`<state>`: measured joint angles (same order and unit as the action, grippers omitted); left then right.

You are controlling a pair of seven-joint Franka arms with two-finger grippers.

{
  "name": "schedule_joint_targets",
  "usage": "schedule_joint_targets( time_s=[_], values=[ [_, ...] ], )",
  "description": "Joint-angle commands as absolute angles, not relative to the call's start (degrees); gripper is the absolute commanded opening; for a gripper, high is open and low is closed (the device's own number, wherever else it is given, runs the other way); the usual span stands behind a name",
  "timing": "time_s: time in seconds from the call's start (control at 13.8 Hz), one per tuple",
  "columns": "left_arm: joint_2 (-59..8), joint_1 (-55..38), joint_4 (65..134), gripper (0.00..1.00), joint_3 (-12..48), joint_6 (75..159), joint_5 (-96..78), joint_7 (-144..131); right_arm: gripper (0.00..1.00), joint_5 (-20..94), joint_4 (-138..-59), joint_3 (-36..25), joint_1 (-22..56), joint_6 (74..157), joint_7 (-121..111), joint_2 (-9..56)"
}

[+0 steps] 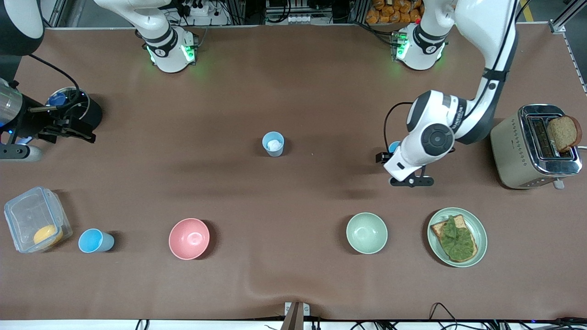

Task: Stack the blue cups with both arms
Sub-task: 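Move the left gripper over the blue cup near the toaster, then lower the left gripper onto the blue cup and close it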

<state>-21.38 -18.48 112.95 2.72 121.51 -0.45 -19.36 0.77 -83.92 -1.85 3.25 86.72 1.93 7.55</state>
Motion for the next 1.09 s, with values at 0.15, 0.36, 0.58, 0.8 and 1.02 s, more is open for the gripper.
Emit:
schedule_joint_targets(
  time_s=[0.15, 0.36, 0.58, 0.8, 1.02],
  values=[
    [-21.3, -19.2, 113.2, 1.00, 2.5, 122.1, -1.4, -20.4, 1.00, 0.8, -85.8, -1.5, 2.7, 86.7, 1.6, 5.8],
    [-22.4, -19.7, 113.1, 1.00, 2.6, 122.1, -1.7, -21.5, 1.00, 0.8, -85.8, -1.5, 2.9, 86.8, 1.5, 5.8],
    [-22.8, -19.6, 113.2, 1.00, 3.1, 122.1, -2.1, -22.3, 1.00, 0.9, -86.3, -1.6, 2.3, 87.2, 1.5, 5.7],
    [-22.4, -19.6, 113.3, 1.00, 3.2, 122.1, -2.1, -22.2, 1.00, 1.1, -86.6, -1.6, 2.1, 87.5, 1.5, 5.7],
    [-21.2, -20.1, 114.6, 1.00, 3.1, 122.1, -2.1, -22.8, 1.00, 1.1, -86.6, -1.6, 2.5, 88.0, 1.5, 5.6]
  ],
)
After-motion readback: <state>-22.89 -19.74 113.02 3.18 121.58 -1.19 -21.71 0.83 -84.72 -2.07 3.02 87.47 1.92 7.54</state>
